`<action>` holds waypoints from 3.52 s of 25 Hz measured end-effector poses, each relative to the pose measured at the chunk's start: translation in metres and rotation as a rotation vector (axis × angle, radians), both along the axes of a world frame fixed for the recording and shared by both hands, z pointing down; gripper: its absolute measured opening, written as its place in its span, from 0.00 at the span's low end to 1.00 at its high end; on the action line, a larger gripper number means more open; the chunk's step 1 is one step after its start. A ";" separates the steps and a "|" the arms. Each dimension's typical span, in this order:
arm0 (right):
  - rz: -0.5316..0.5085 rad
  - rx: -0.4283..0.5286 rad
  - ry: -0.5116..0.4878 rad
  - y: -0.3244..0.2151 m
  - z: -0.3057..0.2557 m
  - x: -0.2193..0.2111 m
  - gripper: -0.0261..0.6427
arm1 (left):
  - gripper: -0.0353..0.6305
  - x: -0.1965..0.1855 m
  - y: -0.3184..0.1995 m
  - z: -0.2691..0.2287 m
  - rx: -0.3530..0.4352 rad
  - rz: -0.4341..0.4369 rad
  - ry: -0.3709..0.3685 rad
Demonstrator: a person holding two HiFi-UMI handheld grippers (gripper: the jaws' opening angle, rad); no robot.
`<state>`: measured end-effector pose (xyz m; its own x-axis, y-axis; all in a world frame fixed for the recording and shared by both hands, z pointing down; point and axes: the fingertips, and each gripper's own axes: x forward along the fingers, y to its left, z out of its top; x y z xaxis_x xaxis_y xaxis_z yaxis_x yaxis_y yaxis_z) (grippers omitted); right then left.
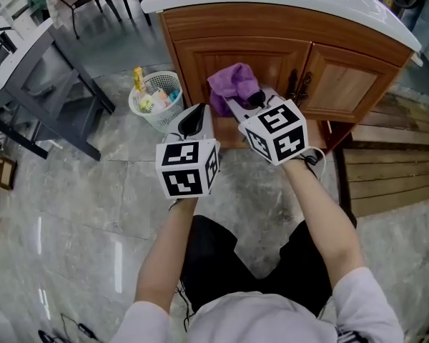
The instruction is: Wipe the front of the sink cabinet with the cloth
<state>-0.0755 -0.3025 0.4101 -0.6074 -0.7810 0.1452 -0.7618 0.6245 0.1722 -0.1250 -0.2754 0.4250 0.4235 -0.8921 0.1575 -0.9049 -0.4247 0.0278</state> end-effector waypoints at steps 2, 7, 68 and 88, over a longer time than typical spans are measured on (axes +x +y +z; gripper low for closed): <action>0.021 0.001 0.006 0.001 0.000 0.014 0.15 | 0.06 0.013 -0.001 -0.001 0.002 0.023 0.000; 0.063 0.006 0.017 0.006 -0.004 0.045 0.15 | 0.06 0.045 -0.005 -0.004 0.007 0.078 0.008; 0.608 -0.043 0.027 0.047 0.007 0.401 0.15 | 0.06 0.262 -0.006 0.008 -0.013 0.405 -0.034; 0.154 0.030 -0.041 0.065 -0.039 0.178 0.15 | 0.06 0.152 -0.013 0.013 0.017 0.244 0.053</action>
